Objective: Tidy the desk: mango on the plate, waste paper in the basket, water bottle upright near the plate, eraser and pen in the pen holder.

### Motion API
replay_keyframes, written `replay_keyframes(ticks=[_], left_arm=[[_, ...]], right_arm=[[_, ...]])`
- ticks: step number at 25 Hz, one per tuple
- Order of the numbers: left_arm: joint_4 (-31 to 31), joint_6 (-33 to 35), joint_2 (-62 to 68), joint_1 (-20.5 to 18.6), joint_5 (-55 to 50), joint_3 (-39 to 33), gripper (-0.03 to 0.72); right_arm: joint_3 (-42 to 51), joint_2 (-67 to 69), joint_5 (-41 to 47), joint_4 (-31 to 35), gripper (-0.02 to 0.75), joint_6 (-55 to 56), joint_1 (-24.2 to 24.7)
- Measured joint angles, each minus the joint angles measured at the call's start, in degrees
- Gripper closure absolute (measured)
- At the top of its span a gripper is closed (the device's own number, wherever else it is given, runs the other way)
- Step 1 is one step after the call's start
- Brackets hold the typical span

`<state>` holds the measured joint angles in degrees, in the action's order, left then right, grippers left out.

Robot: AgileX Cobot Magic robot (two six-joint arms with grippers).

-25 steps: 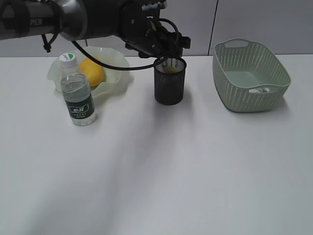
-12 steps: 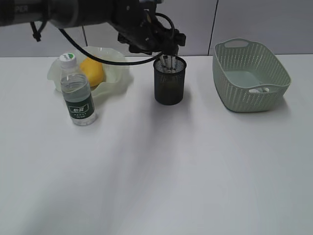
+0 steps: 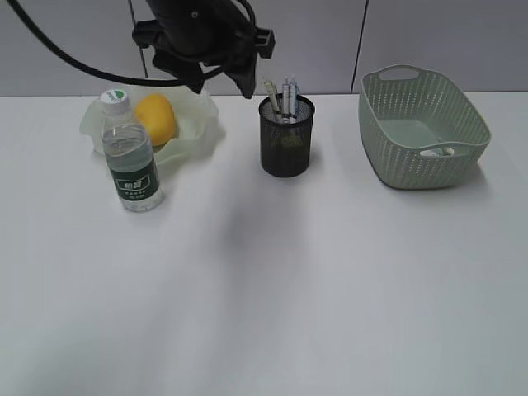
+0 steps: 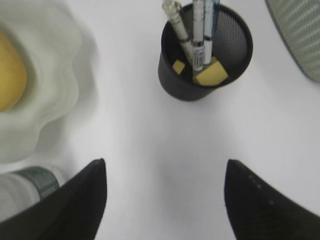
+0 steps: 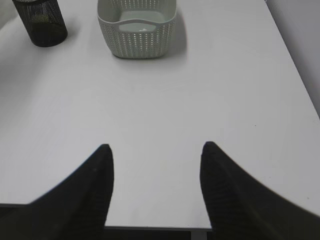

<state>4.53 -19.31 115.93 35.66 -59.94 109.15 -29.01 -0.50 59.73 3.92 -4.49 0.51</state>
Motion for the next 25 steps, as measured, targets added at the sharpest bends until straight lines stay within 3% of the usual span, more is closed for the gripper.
replay_keyframes(ticks=[6, 15, 25], left_arm=[[-1.3, 0.8, -4.7, -3.6, -5.1, 0.0, 0.133], [-1.0, 2.9, -6.6, -16.3, -9.4, 0.0, 0.133], [-1.1, 5.3, -6.6, -24.3, -9.1, 0.0, 0.133]], right_arm=[[0.0, 0.0, 0.0, 0.0, 0.292, 0.0, 0.0], [0.0, 0.0, 0.0, 0.0, 0.292, 0.0, 0.0], [0.0, 0.0, 0.0, 0.0, 0.293, 0.0, 0.0]])
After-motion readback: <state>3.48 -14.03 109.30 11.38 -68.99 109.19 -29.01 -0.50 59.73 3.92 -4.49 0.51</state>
